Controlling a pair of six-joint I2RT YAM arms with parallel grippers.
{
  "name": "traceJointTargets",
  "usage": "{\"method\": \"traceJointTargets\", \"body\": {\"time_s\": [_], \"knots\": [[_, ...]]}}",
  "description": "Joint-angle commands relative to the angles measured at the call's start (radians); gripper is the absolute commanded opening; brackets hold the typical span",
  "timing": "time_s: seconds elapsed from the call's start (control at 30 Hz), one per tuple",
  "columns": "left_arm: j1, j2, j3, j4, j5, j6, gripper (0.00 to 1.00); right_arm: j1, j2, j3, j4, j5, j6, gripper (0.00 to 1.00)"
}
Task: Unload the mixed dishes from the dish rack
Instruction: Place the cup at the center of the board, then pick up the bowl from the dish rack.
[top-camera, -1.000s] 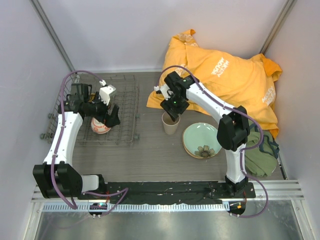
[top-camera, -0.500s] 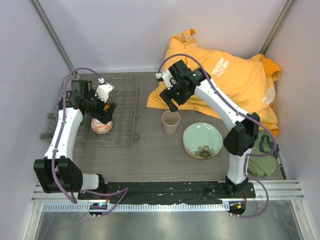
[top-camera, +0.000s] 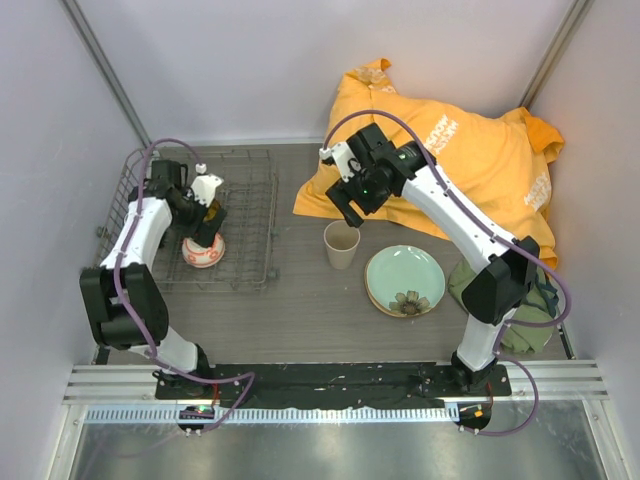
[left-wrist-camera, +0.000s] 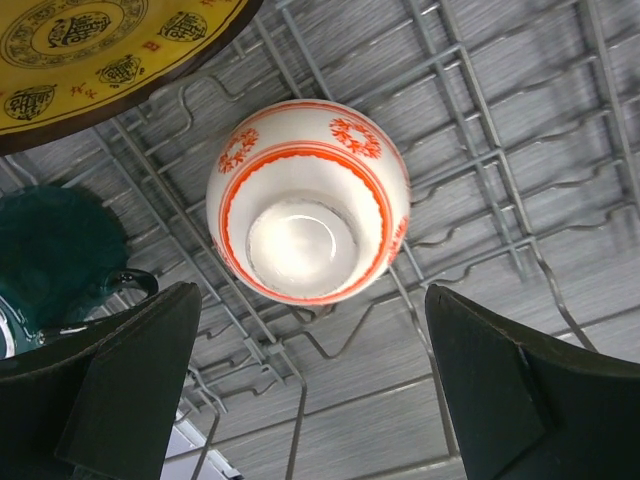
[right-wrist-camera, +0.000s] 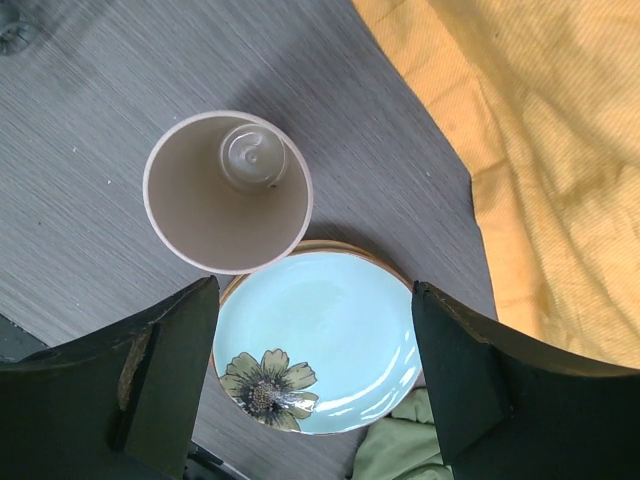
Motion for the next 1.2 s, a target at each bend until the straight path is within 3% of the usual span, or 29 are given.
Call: {"method": "traceJointTargets", "body": {"time_s": [0.0,0.3,0.97,1.17], "knots": [[0.008,0.041,0.034,0.067,-0.041,0.005,1.0,0.005,-0.049,-0.024,0.037,0.013,-0.013,0.82],[0.01,0.124,0.042,0.092,-0.059,-0.003,0.98,0.005,-0.066,-0.074,0.055,0.015,-0.015,0.82],[0.01,0.164,0.061,0.041,0.002,-0.017,0.58,0.005,-0.066,-0.14,0.086,0.004,-0.016,0.82],[0.01,0.151,0.062,0.02,0.014,-0.015,0.56,0.004,-0.066,-0.151,0.095,0.001,-0.016,0.82]]}}
